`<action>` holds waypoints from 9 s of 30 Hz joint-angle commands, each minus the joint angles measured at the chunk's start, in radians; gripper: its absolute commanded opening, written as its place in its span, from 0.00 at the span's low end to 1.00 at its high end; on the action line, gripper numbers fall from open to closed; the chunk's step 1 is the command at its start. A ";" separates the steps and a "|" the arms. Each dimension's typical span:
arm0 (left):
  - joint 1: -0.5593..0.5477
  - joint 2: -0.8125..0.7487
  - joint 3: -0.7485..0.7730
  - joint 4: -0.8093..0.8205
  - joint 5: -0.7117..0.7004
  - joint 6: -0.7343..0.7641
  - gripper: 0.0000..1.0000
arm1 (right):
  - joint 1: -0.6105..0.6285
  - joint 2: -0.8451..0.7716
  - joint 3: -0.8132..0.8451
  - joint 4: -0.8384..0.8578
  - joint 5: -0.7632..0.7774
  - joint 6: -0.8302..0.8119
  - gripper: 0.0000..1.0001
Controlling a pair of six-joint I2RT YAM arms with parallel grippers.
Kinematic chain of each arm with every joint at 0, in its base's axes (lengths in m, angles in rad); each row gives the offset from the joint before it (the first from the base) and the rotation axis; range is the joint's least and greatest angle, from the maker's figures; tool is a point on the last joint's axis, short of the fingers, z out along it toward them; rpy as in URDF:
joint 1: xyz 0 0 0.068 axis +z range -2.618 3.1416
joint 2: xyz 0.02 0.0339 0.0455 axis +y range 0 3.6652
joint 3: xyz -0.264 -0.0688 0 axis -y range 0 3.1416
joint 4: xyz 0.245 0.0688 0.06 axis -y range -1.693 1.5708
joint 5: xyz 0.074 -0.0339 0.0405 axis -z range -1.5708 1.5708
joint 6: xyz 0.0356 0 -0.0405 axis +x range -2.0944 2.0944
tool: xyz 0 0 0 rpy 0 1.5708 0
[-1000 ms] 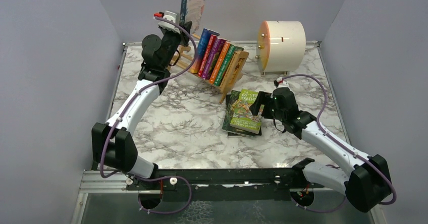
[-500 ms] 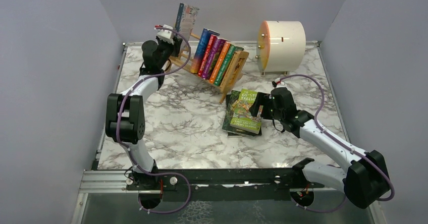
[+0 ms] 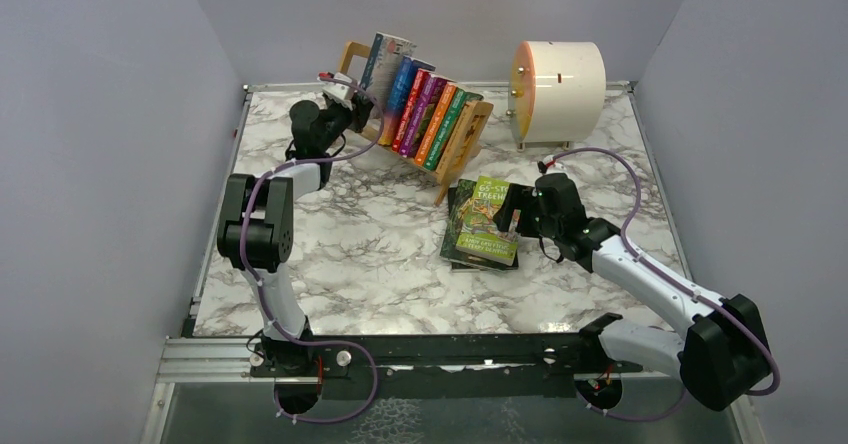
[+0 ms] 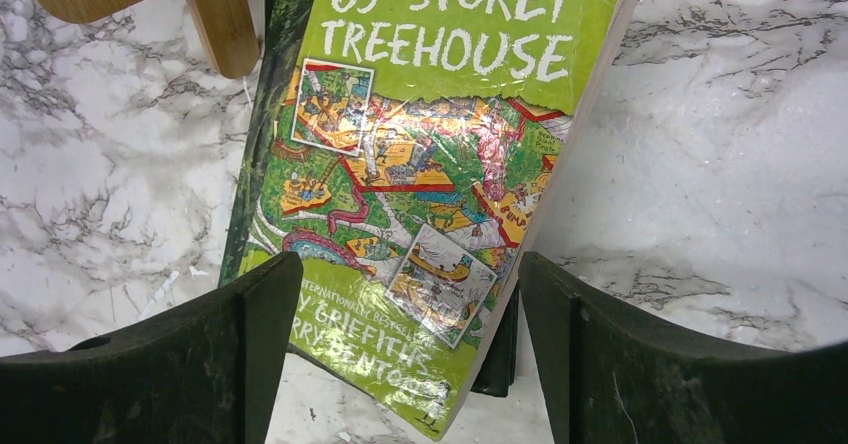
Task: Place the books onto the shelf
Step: Place the book on the shelf, then pick up the book from the center of the board.
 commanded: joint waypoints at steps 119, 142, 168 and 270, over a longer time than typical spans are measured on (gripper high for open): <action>-0.002 -0.041 -0.057 0.056 -0.195 -0.067 0.53 | 0.002 -0.041 -0.022 0.002 -0.030 0.009 0.79; -0.358 -0.597 -0.304 -0.349 -0.417 -0.311 0.53 | 0.002 -0.020 -0.003 -0.038 0.072 0.073 0.80; -0.711 -0.252 -0.362 -0.390 -0.428 -0.458 0.57 | 0.002 0.023 -0.025 -0.001 0.031 0.057 0.78; -0.567 -0.169 -0.612 0.100 -0.196 -0.775 0.32 | 0.074 0.227 -0.022 0.268 -0.445 -0.147 0.54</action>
